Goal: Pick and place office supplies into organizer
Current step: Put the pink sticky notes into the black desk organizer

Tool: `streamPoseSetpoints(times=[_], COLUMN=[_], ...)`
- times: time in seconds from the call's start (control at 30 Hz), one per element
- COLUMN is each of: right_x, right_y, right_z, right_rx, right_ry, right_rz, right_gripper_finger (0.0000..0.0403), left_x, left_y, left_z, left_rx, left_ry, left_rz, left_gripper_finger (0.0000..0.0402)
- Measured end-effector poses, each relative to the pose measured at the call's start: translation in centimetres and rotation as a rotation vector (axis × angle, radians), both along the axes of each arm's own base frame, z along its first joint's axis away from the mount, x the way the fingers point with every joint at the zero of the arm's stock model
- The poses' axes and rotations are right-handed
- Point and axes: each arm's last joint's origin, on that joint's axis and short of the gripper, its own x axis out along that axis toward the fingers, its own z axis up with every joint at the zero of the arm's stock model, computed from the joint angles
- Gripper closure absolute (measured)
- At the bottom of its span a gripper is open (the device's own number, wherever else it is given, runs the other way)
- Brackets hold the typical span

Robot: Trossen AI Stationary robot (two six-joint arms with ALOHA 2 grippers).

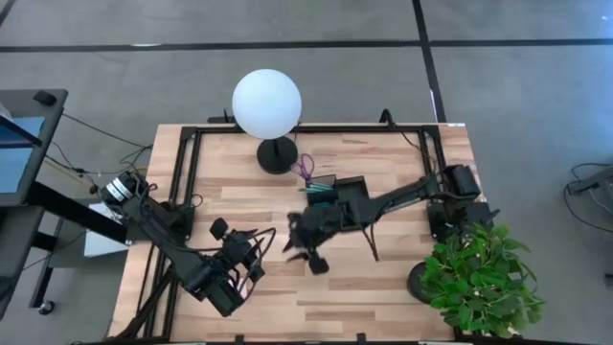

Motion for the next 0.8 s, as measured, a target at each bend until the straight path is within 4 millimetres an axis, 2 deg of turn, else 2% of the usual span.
streamPoseSetpoints(times=[0.1,0.27,0.43,0.57,0.7,0.8], right_x=[0.5,1.6,2.5,2.9,3.2,3.2], right_y=[2.2,4.0,3.8,3.3,2.5,1.9], right_z=[-1.1,-2.0,-1.4,-0.7,-0.5,-0.7], right_rx=[-0.006,-0.046,-0.045,-0.035,-0.027,-0.001], right_ry=[-0.076,-0.151,-0.154,-0.177,-0.174,-0.137], right_rz=[0.056,0.114,0.102,0.084,0.064,0.034], right_gripper_finger=[0.0271,0.0242,0.0218,0.0214,0.0219,0.0224], left_x=[-0.5,-1.2,-0.8,-0.9,-1.0,-1.0], left_y=[0.1,-0.5,-3.0,-4.4,-5.2,-5.7], left_z=[0.6,0.0,-2.3,-4.2,-4.9,-4.8], left_rx=[-0.06,-0.298,-0.501,-0.531,-0.56,-0.58], left_ry=[0.0,0.254,0.408,0.537,0.591,0.569], left_rz=[0.009,-0.013,-0.054,-0.102,-0.145,-0.173], left_gripper_finger=[0.0276,0.0276,0.0276,0.0276,0.0276,0.0276])
